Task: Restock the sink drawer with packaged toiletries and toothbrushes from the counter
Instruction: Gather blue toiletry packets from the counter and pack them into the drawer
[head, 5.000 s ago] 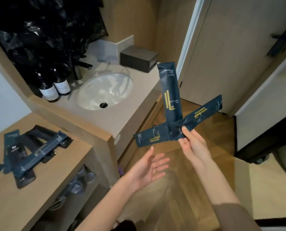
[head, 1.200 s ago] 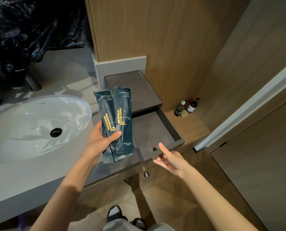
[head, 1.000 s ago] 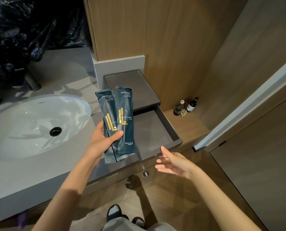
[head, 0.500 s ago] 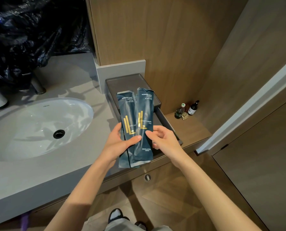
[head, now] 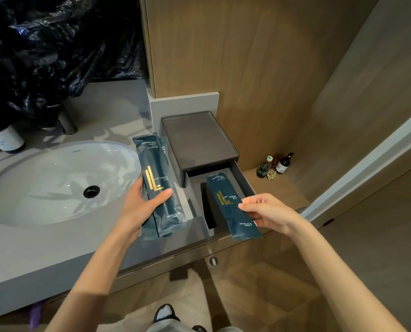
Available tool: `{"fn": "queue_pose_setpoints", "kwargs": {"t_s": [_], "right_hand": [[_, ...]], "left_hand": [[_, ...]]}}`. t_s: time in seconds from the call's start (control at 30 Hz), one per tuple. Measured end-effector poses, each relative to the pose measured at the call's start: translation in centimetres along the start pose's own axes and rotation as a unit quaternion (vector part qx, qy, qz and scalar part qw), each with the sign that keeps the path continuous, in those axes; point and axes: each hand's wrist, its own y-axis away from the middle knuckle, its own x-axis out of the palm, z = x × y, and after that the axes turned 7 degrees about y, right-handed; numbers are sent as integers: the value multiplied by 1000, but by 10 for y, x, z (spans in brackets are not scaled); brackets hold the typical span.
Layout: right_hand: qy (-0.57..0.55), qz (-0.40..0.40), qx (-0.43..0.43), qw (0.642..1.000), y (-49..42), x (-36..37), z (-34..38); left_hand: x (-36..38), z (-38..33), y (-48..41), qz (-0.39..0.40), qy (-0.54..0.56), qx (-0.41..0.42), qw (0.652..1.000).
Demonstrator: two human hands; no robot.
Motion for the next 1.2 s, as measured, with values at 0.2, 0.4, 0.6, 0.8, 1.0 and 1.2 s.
{"fn": "queue_pose_setpoints", "kwargs": {"t_s": [0.2,0.4,0.6,0.8,1.0,1.2], "right_hand": [[64,-47,30,996,-42,14,13],[108,-97,34,989,-93,29,17],[209,-87,-15,974,-113,43,4],[329,-132,-144,924,-111,47,-6],[475,5,-156,866,-115,34,6],[537,63,-127,832,-125,34,-4]], "left_hand": [[-5,3,0,1,4,-10,1000],[-10,5,-3,6,-1,-18,1000],[-16,7,-7,3,-2,-32,999],[-15,10,-13,11,-17,-39,999],[-12,9,-15,22,-21,-44,999],[-8,8,-15,29,-21,-35,999]]}}
